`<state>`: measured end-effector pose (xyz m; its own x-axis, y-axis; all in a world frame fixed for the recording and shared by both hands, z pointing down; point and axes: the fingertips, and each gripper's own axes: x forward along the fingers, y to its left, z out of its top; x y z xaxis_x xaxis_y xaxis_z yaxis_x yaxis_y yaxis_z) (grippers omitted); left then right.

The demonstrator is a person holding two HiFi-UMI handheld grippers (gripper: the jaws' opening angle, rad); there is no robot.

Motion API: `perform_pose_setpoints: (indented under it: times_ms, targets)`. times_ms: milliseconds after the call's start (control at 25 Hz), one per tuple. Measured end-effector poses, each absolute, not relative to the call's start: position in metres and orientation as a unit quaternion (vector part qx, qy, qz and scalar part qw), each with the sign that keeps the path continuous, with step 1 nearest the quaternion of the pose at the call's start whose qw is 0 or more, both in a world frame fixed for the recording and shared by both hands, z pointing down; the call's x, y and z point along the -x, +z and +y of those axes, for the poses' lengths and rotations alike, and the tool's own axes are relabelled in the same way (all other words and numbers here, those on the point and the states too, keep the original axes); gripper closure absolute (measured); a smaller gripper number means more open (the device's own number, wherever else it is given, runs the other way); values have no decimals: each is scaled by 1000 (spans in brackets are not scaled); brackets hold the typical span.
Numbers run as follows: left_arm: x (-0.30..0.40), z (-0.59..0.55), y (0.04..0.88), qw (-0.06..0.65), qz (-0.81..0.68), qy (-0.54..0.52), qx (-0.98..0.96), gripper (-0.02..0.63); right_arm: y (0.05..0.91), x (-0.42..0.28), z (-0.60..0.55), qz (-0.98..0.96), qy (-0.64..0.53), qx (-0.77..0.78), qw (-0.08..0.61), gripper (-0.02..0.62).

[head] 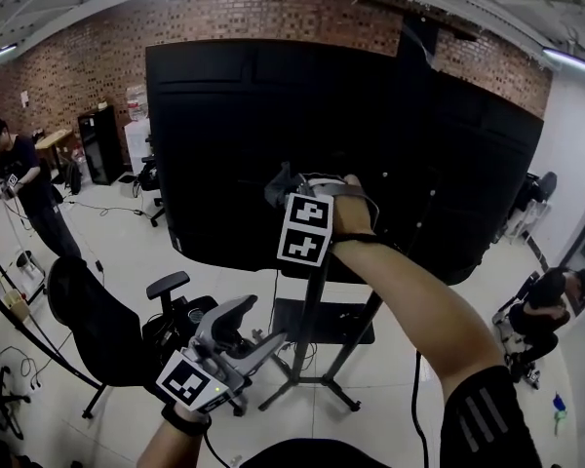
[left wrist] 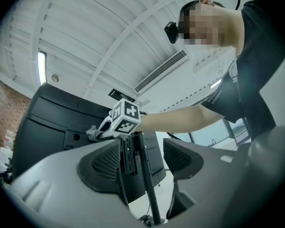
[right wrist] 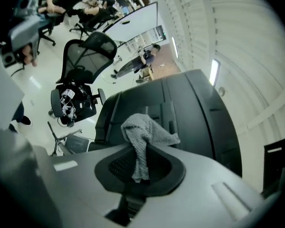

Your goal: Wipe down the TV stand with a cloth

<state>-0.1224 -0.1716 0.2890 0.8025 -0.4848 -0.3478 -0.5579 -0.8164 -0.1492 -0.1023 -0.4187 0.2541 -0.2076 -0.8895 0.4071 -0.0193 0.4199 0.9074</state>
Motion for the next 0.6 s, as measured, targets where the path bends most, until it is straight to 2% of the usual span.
perform_pose_setpoints:
  times_ms: [240,600]
  targets:
    - [95,-175,286,130,256,143,947,299,220,63,-354,-714,-417,-363,429,564]
    - [24,-175,280,133,223,133,956,299,204,-76,-332,-698,-418,-436,384,563]
